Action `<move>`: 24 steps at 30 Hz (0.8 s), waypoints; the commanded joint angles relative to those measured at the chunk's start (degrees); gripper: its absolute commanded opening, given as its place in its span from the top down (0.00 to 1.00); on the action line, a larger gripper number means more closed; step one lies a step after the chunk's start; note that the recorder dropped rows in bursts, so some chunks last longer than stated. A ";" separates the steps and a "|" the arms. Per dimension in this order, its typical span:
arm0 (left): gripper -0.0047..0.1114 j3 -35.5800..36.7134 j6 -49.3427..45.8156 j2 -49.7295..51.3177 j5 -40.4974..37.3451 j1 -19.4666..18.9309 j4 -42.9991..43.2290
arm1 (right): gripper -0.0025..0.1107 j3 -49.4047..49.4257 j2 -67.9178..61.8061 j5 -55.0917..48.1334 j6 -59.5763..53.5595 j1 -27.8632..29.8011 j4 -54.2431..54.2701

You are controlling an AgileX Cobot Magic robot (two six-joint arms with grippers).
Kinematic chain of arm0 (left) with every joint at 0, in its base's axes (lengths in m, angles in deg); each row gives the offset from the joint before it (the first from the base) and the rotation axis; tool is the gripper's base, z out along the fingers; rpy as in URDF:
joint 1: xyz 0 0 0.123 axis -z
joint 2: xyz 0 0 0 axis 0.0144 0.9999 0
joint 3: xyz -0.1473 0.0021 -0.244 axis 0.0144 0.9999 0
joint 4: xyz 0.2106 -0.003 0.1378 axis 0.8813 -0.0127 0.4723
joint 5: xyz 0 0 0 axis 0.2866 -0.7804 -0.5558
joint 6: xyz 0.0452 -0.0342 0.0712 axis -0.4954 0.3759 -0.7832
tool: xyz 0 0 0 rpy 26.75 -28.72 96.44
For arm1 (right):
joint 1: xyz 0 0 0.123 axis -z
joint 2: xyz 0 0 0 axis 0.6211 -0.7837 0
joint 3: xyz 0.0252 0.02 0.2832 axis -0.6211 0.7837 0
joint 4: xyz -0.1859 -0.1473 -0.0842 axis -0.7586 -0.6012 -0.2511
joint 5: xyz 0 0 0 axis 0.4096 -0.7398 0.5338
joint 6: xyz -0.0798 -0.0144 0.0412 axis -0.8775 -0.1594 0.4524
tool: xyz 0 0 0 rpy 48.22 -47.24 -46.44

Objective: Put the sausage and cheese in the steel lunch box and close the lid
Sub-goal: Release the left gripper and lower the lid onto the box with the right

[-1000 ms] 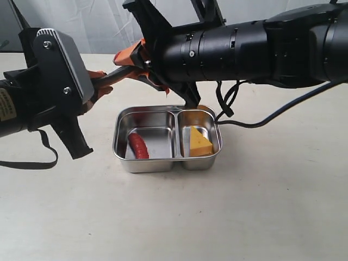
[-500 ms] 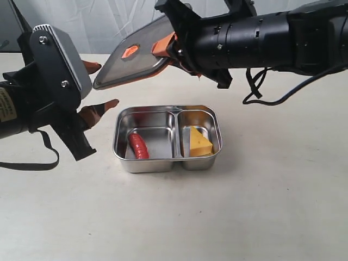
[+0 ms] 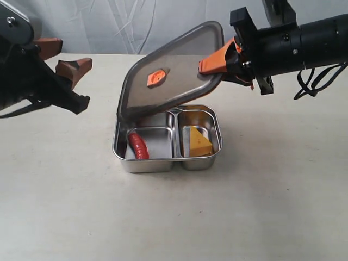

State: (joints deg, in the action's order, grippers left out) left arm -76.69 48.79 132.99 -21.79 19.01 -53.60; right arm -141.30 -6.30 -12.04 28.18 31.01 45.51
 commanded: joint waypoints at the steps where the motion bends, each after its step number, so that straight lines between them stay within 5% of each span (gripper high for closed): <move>1: 0.53 -1.06 0.25 -0.32 1.83 -0.61 -1.05 | 0.99 -0.23 -4.11 -8.31 -4.88 0.68 0.55; 24: 0.65 -1.06 0.61 9.90 -0.61 2.15 9.55 | 0.99 -0.23 -11.34 -1.77 -7.20 0.56 -0.11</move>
State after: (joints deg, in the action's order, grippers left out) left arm -77.55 48.91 140.83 -23.43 19.74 -45.73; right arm -141.30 -17.66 -14.93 21.99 31.31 46.17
